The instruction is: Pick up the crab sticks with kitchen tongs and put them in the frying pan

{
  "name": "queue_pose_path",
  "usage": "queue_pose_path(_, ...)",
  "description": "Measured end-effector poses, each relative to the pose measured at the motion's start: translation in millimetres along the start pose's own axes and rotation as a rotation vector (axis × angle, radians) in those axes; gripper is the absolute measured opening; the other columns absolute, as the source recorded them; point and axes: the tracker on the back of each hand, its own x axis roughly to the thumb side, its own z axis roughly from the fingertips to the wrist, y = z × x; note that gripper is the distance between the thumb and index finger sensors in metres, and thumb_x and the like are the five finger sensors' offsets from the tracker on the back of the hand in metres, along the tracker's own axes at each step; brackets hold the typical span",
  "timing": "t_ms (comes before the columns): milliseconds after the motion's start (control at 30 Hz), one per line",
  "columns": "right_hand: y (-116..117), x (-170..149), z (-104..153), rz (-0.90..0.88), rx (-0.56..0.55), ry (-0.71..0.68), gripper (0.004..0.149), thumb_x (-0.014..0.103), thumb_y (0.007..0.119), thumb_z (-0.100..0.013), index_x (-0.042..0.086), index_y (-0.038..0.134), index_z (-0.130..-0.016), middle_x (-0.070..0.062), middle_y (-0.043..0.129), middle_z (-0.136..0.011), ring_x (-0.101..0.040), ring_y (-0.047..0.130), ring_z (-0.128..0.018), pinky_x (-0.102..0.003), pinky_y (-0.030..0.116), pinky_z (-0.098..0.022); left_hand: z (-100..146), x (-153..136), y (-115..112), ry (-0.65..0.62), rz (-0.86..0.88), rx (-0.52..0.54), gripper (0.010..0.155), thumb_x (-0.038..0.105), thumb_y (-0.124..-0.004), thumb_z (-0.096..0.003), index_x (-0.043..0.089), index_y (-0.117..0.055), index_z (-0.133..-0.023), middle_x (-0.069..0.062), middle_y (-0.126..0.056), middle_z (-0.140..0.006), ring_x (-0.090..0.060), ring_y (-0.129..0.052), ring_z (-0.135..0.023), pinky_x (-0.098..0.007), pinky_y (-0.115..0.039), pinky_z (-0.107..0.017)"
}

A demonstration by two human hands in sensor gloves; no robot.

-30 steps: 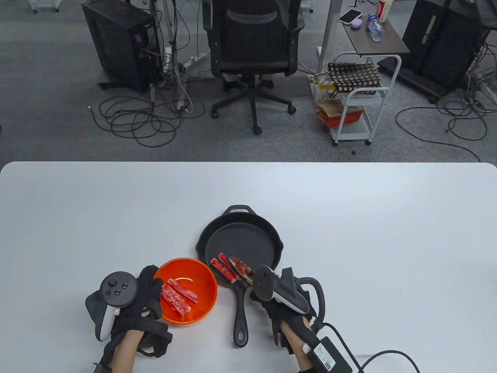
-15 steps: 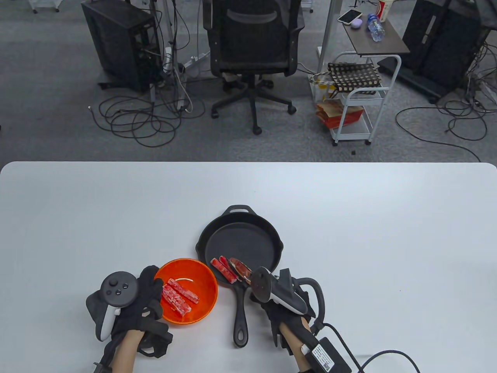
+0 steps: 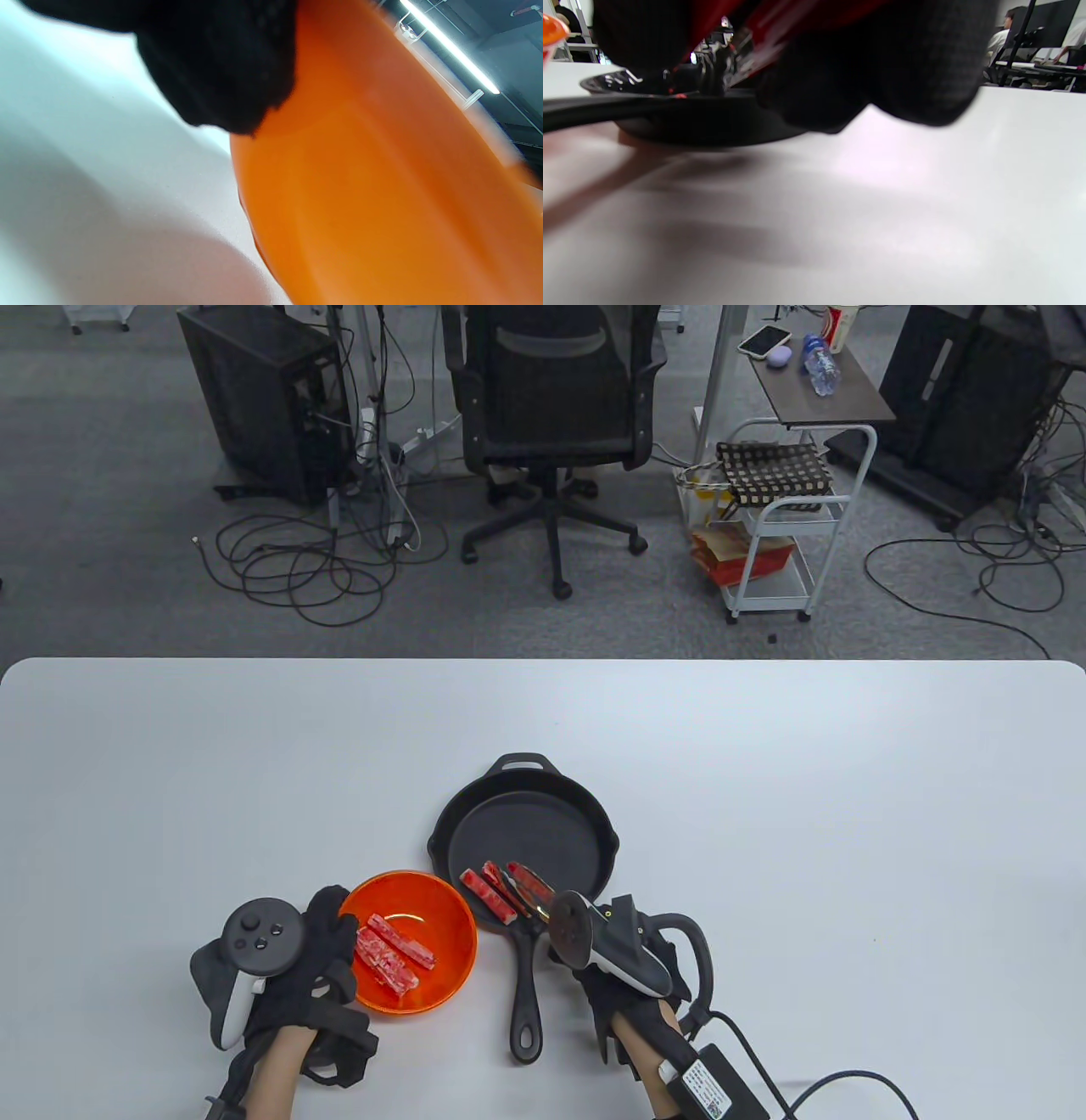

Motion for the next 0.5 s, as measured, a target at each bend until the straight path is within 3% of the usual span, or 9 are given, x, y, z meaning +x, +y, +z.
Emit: queue_pose_path(500,-29.3,30.0,45.3,-0.079,-0.146,-0.155,0.066,0.052,0.076,-0.049,0.019,0.069,-0.105,-0.011,0.095,-0.077,-0.020,0.104,-0.038,-0.037,0.092,-0.025,-0.2,0.4,-0.7,-0.005,0.000,-0.003,0.052,0.032,-0.076,-0.0565,0.014,-0.069,-0.105,-0.018,-0.097,-0.084,-0.017,-0.102,-0.005,-0.027,-0.091,0.000)
